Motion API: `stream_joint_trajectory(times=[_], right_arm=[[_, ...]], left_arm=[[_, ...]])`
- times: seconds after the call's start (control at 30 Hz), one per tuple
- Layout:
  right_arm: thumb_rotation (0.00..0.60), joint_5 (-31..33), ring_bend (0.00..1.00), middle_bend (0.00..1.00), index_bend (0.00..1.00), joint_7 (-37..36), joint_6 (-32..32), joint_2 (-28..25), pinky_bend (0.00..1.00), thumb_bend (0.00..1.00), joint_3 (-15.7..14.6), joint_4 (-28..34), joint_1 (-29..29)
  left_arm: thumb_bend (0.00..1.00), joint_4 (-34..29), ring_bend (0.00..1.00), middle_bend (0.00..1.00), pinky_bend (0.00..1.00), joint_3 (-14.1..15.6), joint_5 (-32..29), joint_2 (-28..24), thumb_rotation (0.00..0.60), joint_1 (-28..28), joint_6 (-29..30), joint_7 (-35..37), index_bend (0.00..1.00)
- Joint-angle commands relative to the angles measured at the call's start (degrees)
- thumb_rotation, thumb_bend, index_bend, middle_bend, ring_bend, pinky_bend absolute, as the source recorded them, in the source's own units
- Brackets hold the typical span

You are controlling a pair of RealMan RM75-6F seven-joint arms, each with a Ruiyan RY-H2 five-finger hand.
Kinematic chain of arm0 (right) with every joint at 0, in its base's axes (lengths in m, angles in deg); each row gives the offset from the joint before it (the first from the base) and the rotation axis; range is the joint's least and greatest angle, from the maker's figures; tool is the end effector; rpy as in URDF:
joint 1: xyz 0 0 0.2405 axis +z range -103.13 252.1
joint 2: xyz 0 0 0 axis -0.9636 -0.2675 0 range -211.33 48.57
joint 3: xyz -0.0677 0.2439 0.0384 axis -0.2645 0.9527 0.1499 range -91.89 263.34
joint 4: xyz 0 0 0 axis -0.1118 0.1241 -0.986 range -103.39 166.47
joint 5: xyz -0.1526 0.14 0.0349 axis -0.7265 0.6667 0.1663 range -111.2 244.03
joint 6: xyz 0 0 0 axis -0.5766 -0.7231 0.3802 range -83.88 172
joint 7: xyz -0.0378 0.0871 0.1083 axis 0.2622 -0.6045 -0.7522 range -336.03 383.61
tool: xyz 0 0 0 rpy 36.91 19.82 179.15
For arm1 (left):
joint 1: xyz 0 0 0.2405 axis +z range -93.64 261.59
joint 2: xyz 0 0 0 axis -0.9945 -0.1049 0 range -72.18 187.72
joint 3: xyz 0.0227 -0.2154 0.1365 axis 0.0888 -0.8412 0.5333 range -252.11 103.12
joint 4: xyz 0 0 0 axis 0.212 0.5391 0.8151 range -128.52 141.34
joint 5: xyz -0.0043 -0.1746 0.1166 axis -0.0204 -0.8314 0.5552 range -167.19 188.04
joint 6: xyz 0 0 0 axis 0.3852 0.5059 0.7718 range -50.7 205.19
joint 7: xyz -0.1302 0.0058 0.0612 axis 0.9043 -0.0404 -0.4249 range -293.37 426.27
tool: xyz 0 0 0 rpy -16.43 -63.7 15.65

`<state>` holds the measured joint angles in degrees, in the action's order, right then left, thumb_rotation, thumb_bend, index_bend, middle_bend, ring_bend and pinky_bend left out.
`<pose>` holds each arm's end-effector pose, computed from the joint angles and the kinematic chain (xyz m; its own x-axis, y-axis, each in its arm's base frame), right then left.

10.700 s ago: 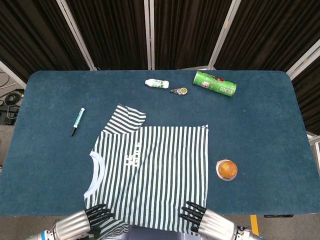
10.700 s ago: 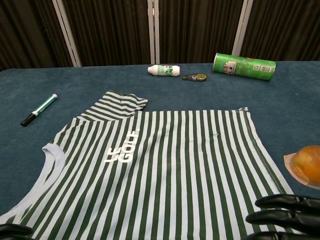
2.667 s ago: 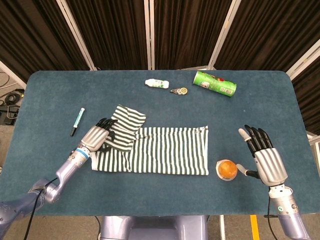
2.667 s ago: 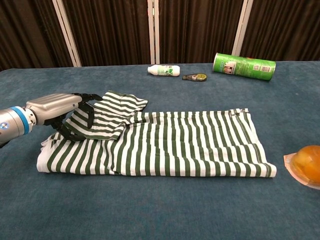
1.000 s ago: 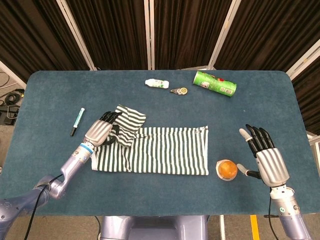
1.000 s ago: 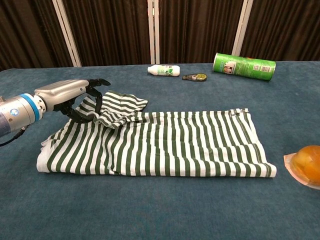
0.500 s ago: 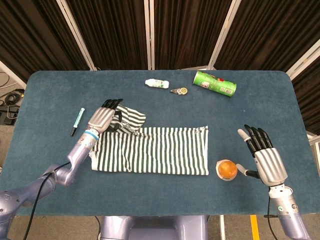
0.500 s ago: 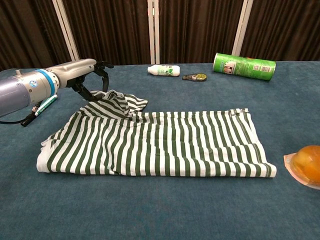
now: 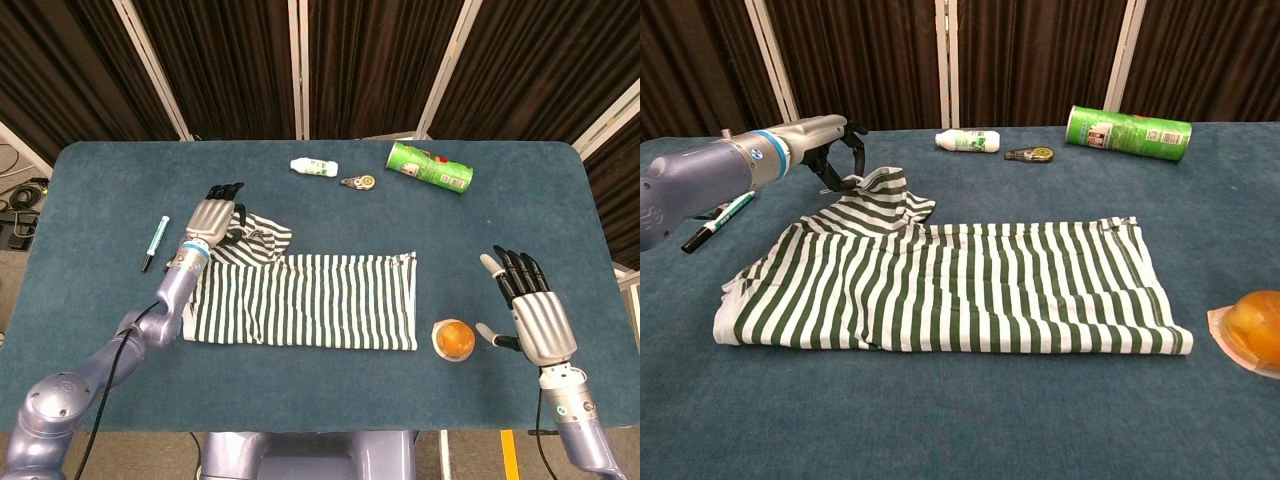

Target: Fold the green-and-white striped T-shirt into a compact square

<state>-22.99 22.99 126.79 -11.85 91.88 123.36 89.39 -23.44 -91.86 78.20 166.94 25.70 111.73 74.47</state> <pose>-0.2552 -0.2402 0.1299 0.3002 0.0598 0.9520 -0.9220 -0.2379 0.3056 -0.1616 0.4762 -0.0443 0.3918 0.2678 0.8802 0.9161 -0.2016 -0.3465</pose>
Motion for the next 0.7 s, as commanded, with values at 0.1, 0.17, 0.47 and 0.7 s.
stream_joint_trajectory(times=[0.1,0.17,0.47,0.7], right_arm=[[0.600,0.31,0.00,0.00,0.14,-0.22,0.01,0.15,0.00,0.03,0.26,-0.53,0.05],[0.600,0.62,0.00,0.00,0.14,-0.28,-0.03,0.15,0.00,0.03,0.41,-0.68,0.02],[0.600,1.21,0.00,0.00,0.14,-0.68,0.06,-0.05,0.00,0.03,0.83,-0.96,-0.05],[0.600,1.46,0.00,0.00,0.14,-0.63,0.02,-0.06,0.00,0.03,0.95,-1.05,-0.09]], left_arm=[[0.61,5.83,0.00,0.00,0.00,-1.21,-0.92,3.29,0.600,-3.27,-2.39,0.17,0.70],[0.61,8.36,0.00,0.00,0.00,-1.86,-1.65,4.51,0.600,-4.48,-3.61,-0.12,0.70],[0.61,16.40,0.00,0.00,0.00,-3.51,-3.86,7.50,0.600,-7.62,-7.07,-3.30,0.70],[0.64,19.73,0.00,0.00,0.00,-4.35,-5.12,8.61,0.600,-8.67,-8.69,-7.00,0.69]])
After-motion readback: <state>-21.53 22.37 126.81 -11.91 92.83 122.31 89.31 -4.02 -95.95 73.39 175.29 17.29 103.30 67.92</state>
